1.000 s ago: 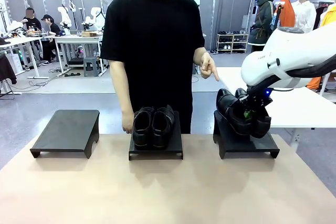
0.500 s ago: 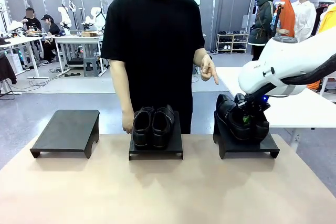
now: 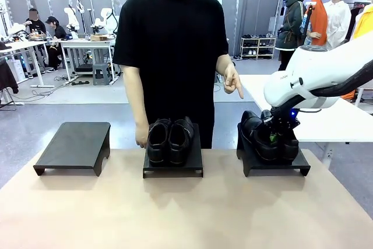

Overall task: Place the shoes on the stand as instructed by the person.
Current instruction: Pick up another pair of Shoes and place it on the Shoes Stand indicated by the person.

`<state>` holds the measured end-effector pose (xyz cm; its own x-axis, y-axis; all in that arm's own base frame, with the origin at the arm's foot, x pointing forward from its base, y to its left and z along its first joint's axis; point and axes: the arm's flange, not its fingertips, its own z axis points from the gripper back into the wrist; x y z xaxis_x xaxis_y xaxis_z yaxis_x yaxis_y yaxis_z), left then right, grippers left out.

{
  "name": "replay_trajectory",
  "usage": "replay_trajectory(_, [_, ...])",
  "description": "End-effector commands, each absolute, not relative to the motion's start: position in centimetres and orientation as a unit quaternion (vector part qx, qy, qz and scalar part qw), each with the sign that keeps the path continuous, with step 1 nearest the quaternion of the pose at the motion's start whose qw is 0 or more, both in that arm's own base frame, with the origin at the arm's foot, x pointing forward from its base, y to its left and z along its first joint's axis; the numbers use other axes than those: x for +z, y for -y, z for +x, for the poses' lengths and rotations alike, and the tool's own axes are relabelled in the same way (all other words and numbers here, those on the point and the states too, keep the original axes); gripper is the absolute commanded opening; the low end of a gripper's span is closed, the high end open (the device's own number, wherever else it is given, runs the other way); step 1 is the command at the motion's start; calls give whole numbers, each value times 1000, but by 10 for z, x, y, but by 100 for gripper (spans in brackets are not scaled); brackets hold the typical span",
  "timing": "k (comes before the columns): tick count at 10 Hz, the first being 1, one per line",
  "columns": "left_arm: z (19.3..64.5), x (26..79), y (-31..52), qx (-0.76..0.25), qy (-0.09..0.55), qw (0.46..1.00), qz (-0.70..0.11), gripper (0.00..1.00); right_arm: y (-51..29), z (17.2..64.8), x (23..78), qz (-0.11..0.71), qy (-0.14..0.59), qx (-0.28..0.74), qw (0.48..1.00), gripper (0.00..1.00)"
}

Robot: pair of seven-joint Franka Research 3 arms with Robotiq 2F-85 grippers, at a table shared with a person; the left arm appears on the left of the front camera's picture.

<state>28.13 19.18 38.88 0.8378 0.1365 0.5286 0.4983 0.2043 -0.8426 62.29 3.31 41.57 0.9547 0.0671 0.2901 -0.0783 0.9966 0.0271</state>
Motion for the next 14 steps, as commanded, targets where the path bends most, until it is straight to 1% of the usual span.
replay_trajectory(1, [281, 391, -191, -125, 260, 729, -620, 100, -37, 628, 420, 0, 144, 19, 989, 7])
replay_trajectory(2, [281, 391, -191, -125, 260, 729, -620, 100, -36, 628, 421, 3, 159, 13, 987, 19])
replay_trajectory(3, [281, 391, -191, -125, 260, 729, -620, 100, -35, 627, 423, 2, 165, 12, 986, 35])
replay_trajectory(4, [281, 391, -191, -125, 260, 729, -620, 100, -34, 626, 424, 3, 166, 12, 986, 47])
replay_trajectory(5, [281, 391, -191, -125, 260, 729, -620, 100, -34, 625, 425, 4, 165, 14, 986, 64])
replay_trajectory(6, [281, 391, -191, -125, 260, 729, -620, 100, -35, 624, 425, 5, 165, 15, 986, 76])
replay_trajectory(7, [281, 391, -191, -125, 260, 729, -620, 100, -35, 624, 425, 5, 165, 15, 986, 93])
replay_trajectory(8, [281, 391, -191, -125, 260, 729, -620, 100, -34, 623, 426, 6, 165, 15, 986, 100])
replay_trajectory(10, [281, 391, -191, -125, 260, 729, -620, 100, -33, 622, 426, 8, 164, 13, 986, 100])
replay_trajectory(11, [281, 391, -191, -125, 260, 729, -620, 100, -33, 623, 424, 9, 164, 13, 986, 98])
replay_trajectory(12, [281, 391, -191, -125, 260, 729, -620, 100, -33, 623, 424, 10, 163, 12, 986, 100])
replay_trajectory(14, [281, 391, -191, -125, 260, 729, -620, 100, -33, 627, 422, 6, 159, 16, 987, 100])
